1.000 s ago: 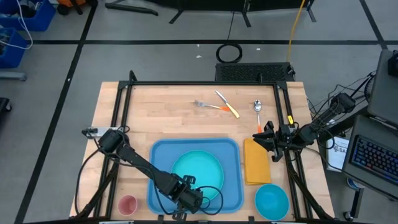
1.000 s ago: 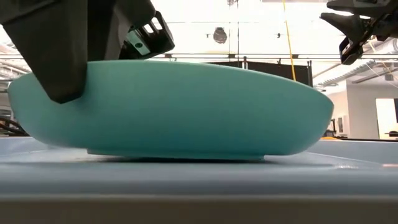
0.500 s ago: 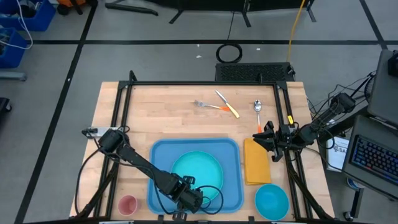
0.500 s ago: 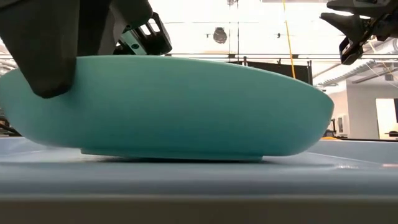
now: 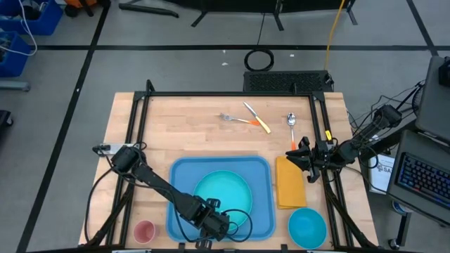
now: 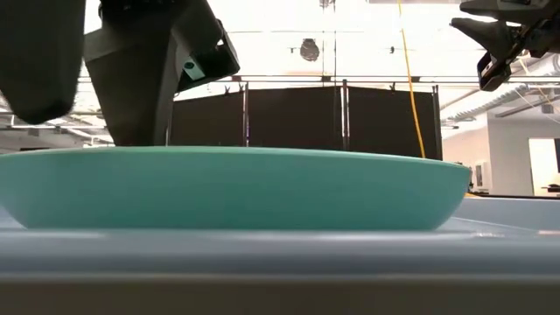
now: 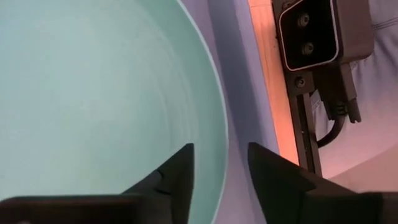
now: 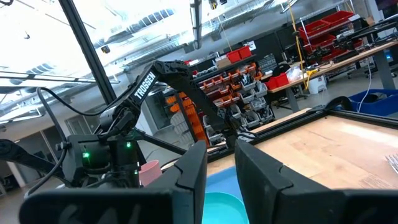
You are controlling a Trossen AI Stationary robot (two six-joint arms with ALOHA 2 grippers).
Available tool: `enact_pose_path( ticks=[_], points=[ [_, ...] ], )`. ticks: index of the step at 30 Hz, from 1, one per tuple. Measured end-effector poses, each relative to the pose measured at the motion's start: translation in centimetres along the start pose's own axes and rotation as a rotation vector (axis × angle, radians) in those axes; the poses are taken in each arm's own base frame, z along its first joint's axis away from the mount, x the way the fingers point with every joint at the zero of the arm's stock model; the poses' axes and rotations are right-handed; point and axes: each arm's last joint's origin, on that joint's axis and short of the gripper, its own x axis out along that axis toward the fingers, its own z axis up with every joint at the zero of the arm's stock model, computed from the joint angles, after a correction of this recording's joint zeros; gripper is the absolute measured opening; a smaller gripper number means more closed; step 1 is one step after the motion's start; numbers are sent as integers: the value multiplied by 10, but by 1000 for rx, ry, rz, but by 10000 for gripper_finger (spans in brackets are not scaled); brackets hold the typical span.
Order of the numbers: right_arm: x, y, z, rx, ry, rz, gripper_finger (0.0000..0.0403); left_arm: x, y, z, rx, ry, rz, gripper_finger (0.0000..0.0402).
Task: Set up tray
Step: Put the blue bowl on top of the green plate
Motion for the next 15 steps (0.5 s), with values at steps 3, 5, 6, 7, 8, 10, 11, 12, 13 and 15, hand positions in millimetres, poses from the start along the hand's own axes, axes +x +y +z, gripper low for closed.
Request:
enact_pose_path(
  ticks=[3, 5, 6, 7, 8, 10, 11, 12, 13, 15],
  points=[
    [0, 0, 0, 0, 0, 0, 75, 0, 1, 0, -2, 0, 3, 185],
    [0, 0, 0, 0, 0, 0, 75, -1, 2, 1, -6, -3, 5, 194],
    [0, 0, 0, 0, 0, 0, 75, -4, 3, 1, -4, -6, 7, 197],
    [0, 0, 0, 0, 0, 0, 75, -6, 3, 2, -2, -10, 10, 199],
    [0, 0, 0, 0, -1, 0, 75, -9, 4, 3, -6, -21, 11, 199],
    [0, 0, 0, 0, 0, 0, 75, -15, 4, 4, -4, -41, 26, 200],
    [0, 0, 0, 0, 0, 0, 75, -19, 3, 5, -3, -52, 29, 200],
    [0, 0, 0, -1, 1, 0, 75, -23, 3, 5, 2, -63, 39, 200],
    [0, 0, 0, -3, 3, -1, 75, -27, 3, 5, 8, -73, 44, 200],
    [0, 0, -1, -5, 6, -1, 75, -37, 2, 7, 15, -106, 56, 200]
  ],
)
